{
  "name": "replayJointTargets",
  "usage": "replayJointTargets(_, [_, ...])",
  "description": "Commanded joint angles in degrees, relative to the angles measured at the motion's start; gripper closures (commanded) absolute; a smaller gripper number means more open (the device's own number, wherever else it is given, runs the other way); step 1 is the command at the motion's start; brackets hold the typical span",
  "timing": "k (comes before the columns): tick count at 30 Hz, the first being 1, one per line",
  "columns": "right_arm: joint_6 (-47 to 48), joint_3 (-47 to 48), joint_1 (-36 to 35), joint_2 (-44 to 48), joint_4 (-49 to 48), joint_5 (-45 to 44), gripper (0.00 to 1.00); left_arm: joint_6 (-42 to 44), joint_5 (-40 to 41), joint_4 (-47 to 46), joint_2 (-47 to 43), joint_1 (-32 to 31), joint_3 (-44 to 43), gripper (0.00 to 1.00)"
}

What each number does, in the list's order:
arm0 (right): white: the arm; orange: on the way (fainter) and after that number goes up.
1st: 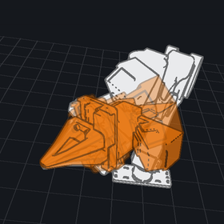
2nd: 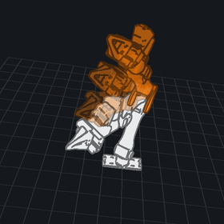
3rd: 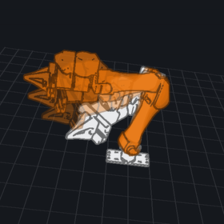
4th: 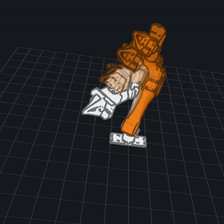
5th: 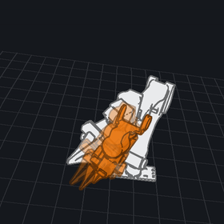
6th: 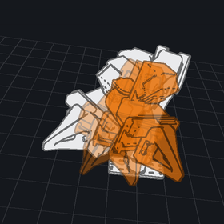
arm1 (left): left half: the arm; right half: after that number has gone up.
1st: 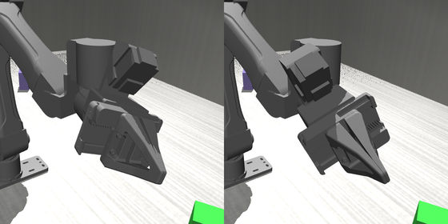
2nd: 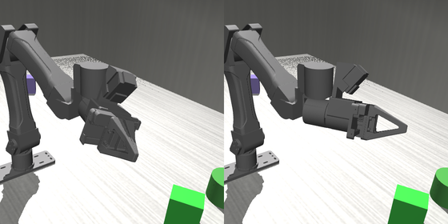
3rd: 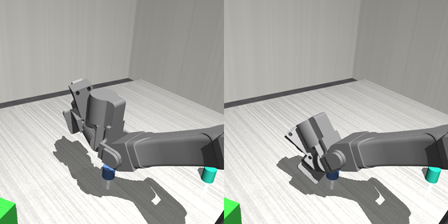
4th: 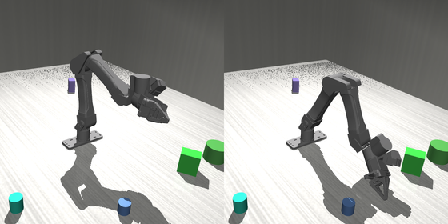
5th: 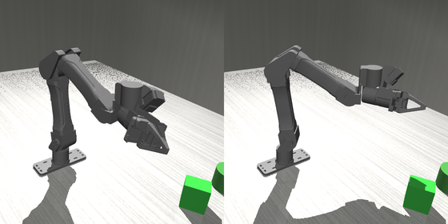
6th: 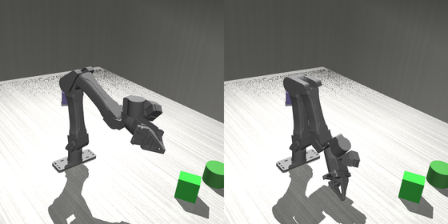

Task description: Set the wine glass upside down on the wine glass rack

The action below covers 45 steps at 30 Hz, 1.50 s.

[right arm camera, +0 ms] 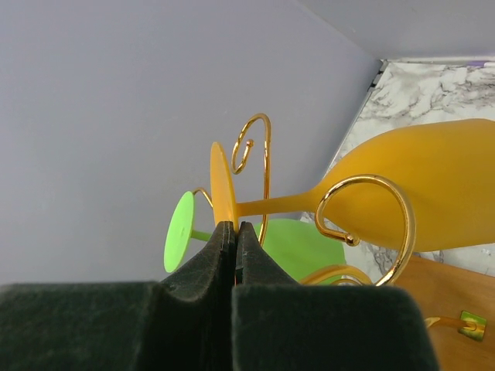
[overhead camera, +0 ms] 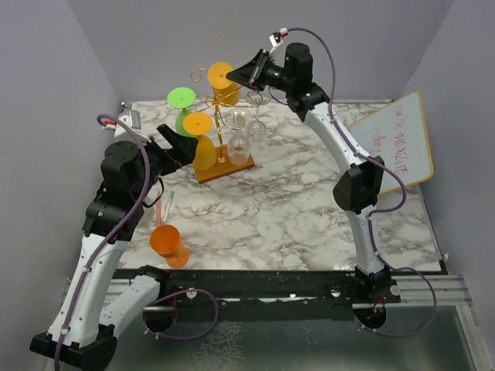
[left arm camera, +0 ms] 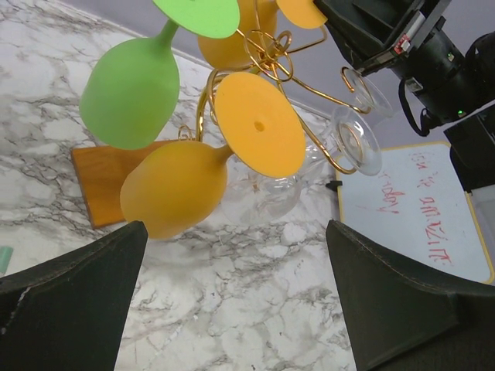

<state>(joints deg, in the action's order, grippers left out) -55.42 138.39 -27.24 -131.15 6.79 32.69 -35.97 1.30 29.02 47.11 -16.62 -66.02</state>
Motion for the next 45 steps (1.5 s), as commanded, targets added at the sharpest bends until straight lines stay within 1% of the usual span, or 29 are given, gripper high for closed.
replayJointTargets(1, [1.14, 0.69, 0.75, 2.07, 4.01, -0.36, 1.00, 0.33, 3.14, -2.36, 1.63, -0.08, 0.38, 0.01])
replayJointTargets(10, [1.07, 0.92, 2.22, 2.83, 5.23, 1.42, 1.00, 0.24, 4.00, -5.48, 2.15, -0.08, 1.41, 0.01])
replayJointTargets(21, [1.45, 0.31, 3.95, 3.48, 8.87, 3.69, 1.00, -0.46, 3.45, -6.08, 2.17, -0.08, 2.85, 0.01])
replayJointTargets(32, [-0.50, -2.31, 5.20, 5.74, 6.67, 1.91, 1.00, 0.02, 3.79, -6.08, 1.10, -0.08, 3.35, 0.01])
replayJointTargets(40, [-3.48, -5.71, 6.55, 7.29, 6.38, -0.02, 0.99, -1.64, 3.06, -6.08, 0.87, -0.08, 3.70, 0.01])
replayJointTargets(45, [-4.52, -6.97, 6.77, 7.58, 4.34, -1.19, 1.00, -1.74, 2.66, -6.08, 0.87, -0.07, 3.70, 0.01])
